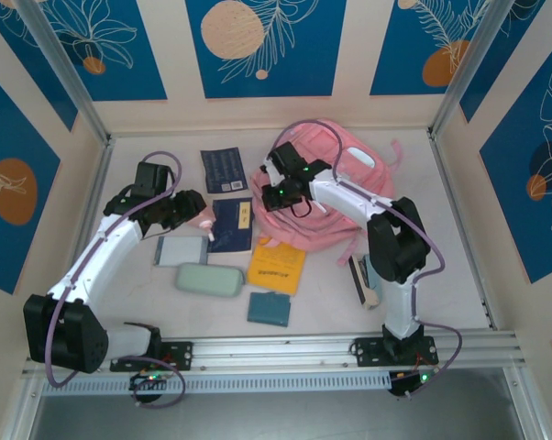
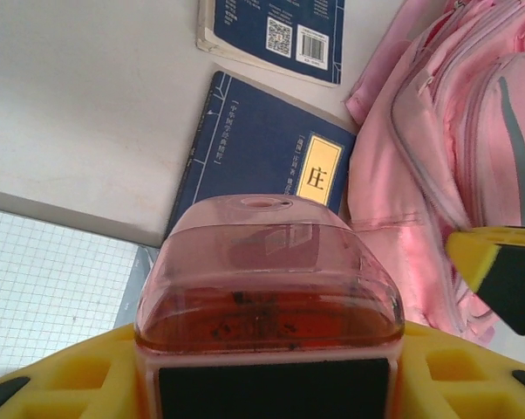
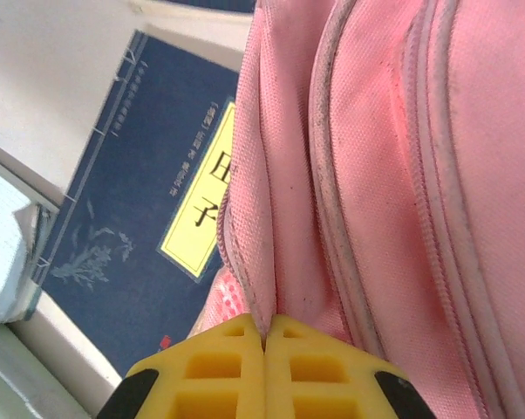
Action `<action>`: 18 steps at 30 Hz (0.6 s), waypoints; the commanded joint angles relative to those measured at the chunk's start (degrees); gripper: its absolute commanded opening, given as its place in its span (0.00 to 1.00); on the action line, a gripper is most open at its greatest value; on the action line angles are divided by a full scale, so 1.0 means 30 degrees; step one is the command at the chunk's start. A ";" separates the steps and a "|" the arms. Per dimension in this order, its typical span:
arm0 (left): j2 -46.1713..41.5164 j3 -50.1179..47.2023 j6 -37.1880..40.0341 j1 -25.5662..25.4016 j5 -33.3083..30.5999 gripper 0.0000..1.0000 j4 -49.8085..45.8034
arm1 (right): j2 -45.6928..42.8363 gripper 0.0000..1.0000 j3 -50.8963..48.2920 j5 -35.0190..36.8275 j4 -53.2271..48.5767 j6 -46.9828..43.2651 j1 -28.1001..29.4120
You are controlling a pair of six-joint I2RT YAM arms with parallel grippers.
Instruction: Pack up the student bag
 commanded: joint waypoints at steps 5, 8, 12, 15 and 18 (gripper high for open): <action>-0.0036 0.0161 0.0115 0.0157 0.1394 0.36 0.0969 | -0.3322 0.00 0.0152 -0.2009 0.0310 0.1228 -0.1403; -0.0065 0.0319 0.0181 0.0034 0.2171 0.36 0.1299 | -0.4499 0.00 0.0097 -0.2093 0.0171 0.2030 -0.2276; -0.0050 0.0826 0.0036 -0.0355 0.3213 0.36 0.1977 | -0.6613 0.00 -0.0071 -0.2739 0.0666 0.3572 -0.3915; 0.0283 0.1565 -0.0316 -0.0884 0.3644 0.36 0.2530 | -0.7703 0.00 0.0420 -0.3098 0.0556 0.4269 -0.4984; 0.0833 0.2380 -0.0868 -0.1553 0.4106 0.37 0.3560 | -0.7471 0.00 0.1983 -0.3758 -0.0894 0.4401 -0.5753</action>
